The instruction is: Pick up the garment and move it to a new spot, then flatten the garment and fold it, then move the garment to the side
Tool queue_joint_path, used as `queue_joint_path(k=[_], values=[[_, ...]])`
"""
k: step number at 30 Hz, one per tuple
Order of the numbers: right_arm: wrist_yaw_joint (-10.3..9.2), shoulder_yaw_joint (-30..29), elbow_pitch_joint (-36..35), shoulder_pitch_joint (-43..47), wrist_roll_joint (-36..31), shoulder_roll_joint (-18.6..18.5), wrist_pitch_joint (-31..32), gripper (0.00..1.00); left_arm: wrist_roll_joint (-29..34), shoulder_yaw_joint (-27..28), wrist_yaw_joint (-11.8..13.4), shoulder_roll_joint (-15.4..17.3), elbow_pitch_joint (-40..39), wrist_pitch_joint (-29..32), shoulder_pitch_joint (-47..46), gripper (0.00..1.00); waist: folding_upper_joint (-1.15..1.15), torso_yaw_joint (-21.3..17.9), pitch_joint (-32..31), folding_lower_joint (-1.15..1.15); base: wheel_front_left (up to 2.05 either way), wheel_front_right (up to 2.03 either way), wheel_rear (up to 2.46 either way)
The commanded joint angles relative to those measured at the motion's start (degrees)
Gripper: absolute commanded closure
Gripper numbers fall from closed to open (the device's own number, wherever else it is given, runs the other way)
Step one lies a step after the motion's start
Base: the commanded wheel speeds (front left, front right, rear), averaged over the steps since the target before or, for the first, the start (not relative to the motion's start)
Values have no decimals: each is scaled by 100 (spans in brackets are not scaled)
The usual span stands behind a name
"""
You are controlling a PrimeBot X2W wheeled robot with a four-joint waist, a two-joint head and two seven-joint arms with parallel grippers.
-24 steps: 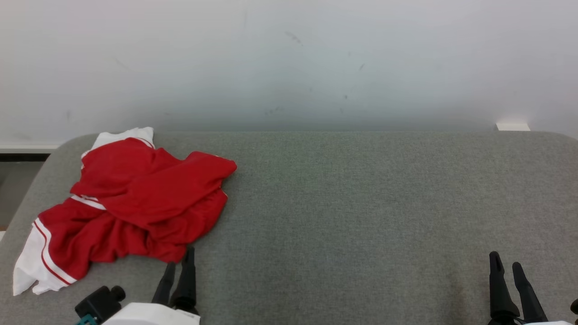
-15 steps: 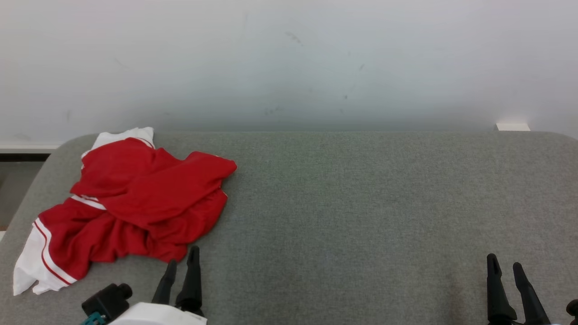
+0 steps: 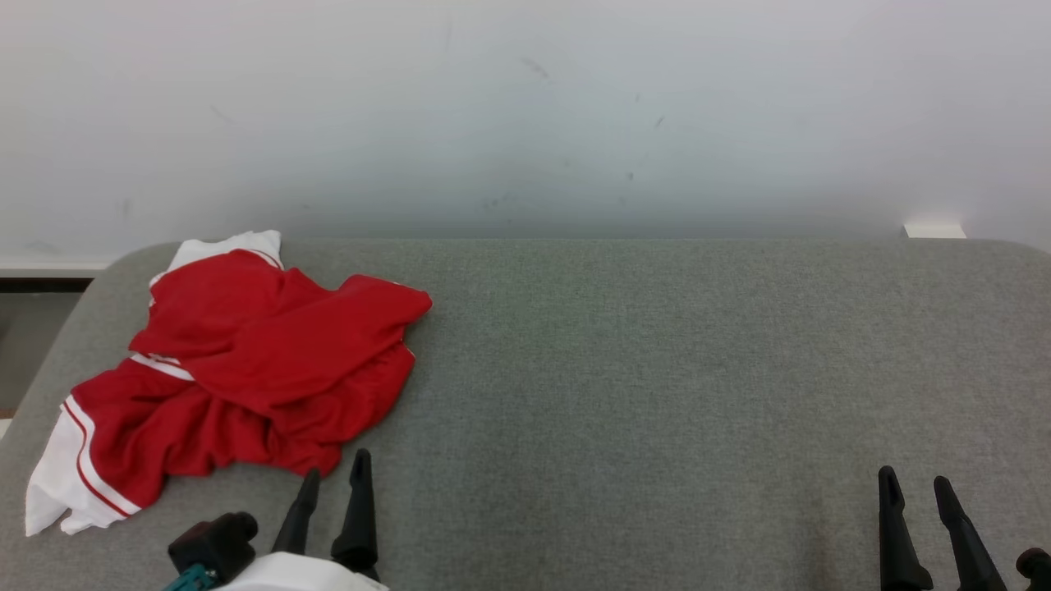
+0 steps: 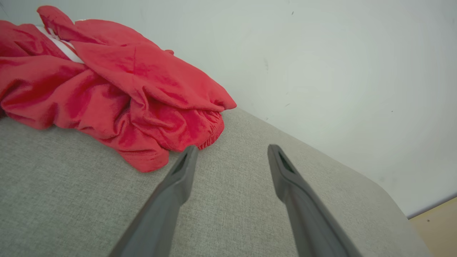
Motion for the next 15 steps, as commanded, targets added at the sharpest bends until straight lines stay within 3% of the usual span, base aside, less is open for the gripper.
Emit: queue_joint_path(k=[1, 15], values=[[-7, 0, -83, 10, -136, -69, -56, 0, 162, -13, 15, 45, -26, -46, -9, 0, 0, 3, 0, 0, 0, 0, 0], [-8, 33, -112, 105, -815, -78, -235, 0, 913, -190, 96, 51, 75, -228, 1, 0, 0, 17, -6, 0, 0, 0, 0]])
